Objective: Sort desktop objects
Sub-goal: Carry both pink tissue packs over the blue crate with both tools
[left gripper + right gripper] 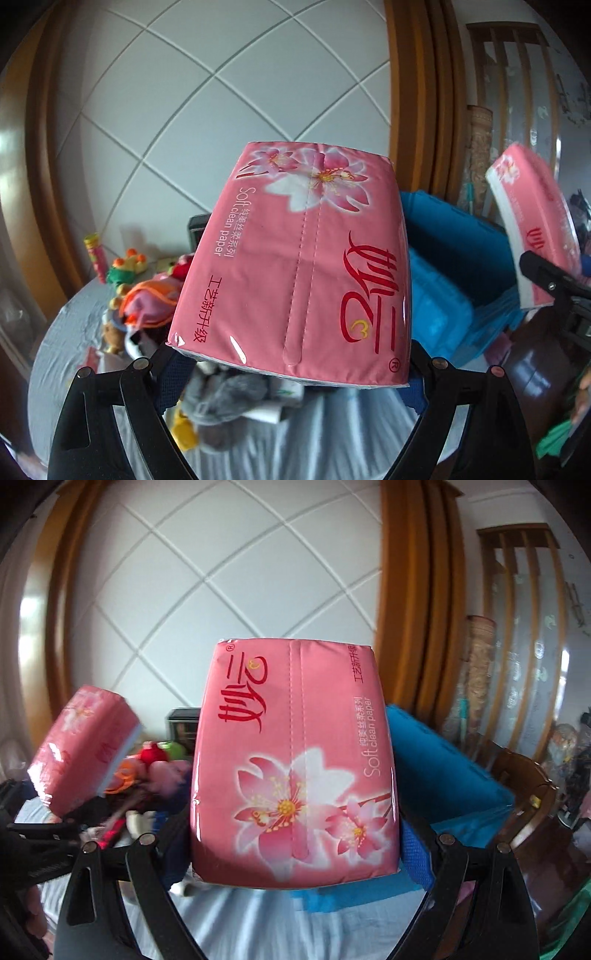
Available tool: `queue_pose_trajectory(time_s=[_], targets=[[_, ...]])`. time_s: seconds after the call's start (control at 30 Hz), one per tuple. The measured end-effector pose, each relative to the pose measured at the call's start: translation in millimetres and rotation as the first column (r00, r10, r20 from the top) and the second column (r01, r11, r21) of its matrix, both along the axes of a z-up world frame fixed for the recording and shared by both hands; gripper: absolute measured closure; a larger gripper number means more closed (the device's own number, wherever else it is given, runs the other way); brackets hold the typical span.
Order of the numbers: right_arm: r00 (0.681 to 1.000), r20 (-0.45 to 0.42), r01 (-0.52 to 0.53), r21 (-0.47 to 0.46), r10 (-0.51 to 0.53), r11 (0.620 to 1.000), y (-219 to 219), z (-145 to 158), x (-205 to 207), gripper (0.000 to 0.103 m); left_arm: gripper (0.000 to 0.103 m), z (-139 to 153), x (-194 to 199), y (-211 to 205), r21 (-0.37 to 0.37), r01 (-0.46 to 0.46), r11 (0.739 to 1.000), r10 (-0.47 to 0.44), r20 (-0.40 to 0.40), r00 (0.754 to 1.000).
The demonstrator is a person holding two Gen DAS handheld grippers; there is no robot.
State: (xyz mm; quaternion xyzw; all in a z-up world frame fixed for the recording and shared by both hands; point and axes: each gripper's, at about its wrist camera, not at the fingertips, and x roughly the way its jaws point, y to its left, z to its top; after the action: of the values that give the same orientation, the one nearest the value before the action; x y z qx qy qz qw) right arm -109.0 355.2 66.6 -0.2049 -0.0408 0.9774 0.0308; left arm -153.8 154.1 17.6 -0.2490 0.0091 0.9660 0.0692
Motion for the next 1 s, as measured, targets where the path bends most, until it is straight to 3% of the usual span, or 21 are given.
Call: queue_pose_trajectory(time_s=[0.3, 0.57, 0.7, 1.0], targets=[[0.995, 0.046, 0.094, -0.031, -0.092, 0.995, 109.7, -6.0, -46.1, 0.011, 0.012, 21.9, -48.2, 128.8, -0.028, 0.117, 0.993, -0.118, -0.018, 0.993], [0.979, 0.076, 0.193, -0.015, -0.191, 0.981, 166.7, -26.9, -83.8, 0.011, 0.012, 5.9, -121.0, 213.7, -0.007, 0.237, 0.972, -0.236, 0.038, 0.971], [0.967, 0.088, 0.242, -0.019, -0.24, 0.97, 197.2, -29.0, -98.5, 0.011, 0.012, 0.0, -152.9, 260.4, -0.011, 0.263, 0.965, -0.261, 0.106, 0.96], [0.969, 0.182, 0.17, 0.016, -0.17, 0.985, 260.6, -29.7, -162.1, 0.011, 0.012, -7.2, -194.4, 323.8, -0.048, 0.185, 0.981, -0.17, 0.228, 0.959]])
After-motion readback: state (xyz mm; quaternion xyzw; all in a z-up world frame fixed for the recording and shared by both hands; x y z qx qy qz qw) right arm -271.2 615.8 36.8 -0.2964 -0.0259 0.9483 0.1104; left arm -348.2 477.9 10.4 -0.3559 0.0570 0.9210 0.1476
